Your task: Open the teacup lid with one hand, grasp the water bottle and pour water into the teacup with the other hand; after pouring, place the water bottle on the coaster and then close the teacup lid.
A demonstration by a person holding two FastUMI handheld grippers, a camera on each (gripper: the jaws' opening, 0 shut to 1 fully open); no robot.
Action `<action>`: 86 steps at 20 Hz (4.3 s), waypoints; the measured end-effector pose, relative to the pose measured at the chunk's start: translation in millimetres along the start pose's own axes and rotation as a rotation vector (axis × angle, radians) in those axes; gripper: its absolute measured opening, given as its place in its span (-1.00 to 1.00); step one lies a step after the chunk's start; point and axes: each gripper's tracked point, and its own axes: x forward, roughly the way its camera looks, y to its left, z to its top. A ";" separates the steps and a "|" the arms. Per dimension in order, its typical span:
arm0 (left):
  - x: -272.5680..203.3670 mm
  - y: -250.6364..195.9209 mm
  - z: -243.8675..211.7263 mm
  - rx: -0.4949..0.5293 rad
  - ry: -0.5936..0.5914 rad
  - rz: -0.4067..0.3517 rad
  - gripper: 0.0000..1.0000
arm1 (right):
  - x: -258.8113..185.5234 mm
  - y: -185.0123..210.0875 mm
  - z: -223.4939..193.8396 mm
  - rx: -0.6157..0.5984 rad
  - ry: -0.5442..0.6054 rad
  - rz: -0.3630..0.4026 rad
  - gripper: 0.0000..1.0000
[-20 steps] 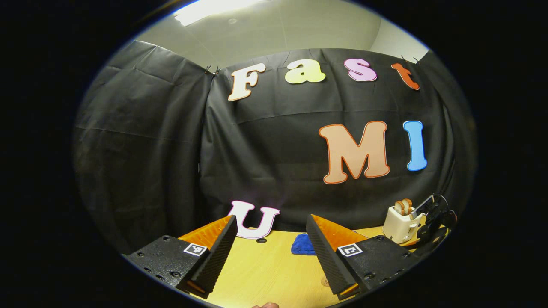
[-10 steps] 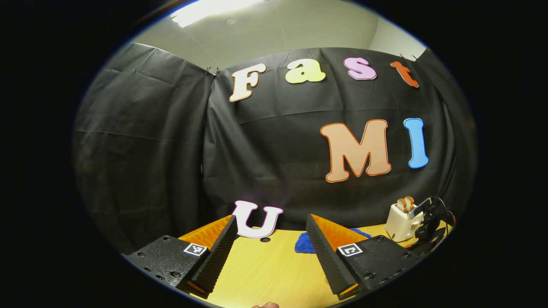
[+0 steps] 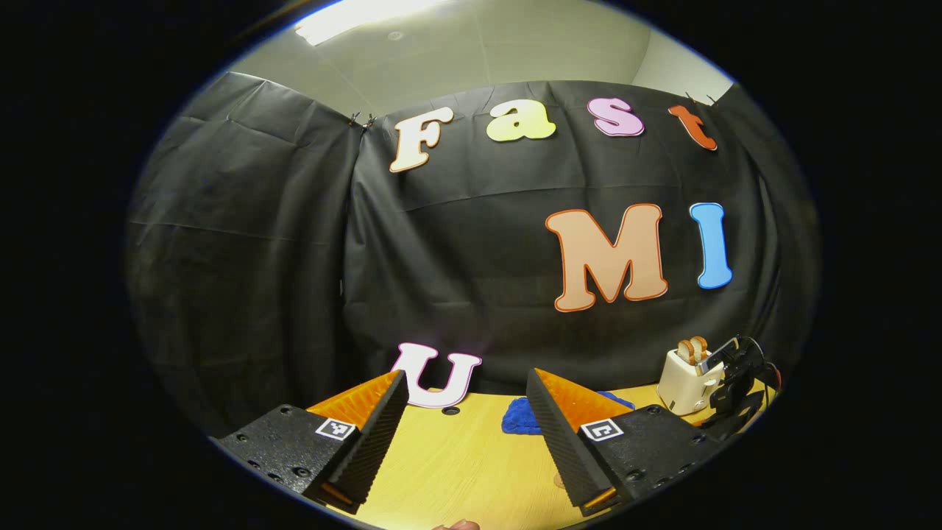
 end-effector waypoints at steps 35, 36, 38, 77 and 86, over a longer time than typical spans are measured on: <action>37.2 -172.0 -171.9 -0.126 0.345 -0.524 0.92 | -137.9 -141.1 6.9 0.202 -0.128 -0.277 -0.34; 39.2 -174.4 -179.8 -0.114 0.358 -0.530 0.92 | -140.1 -143.9 3.5 0.203 -0.123 -0.284 -0.34; 41.5 -180.1 -196.7 -0.100 0.384 -0.544 0.91 | -145.4 -149.6 -1.7 0.198 -0.112 -0.300 -0.34; 69.6 -211.3 -284.0 0.547 0.444 -0.628 0.39 | -167.7 -172.7 -23.6 0.271 -0.099 -0.315 -0.32; 66.4 -251.0 -295.5 0.850 0.397 -0.718 0.39 | -177.0 -194.0 -46.4 0.317 -0.090 -0.331 -0.32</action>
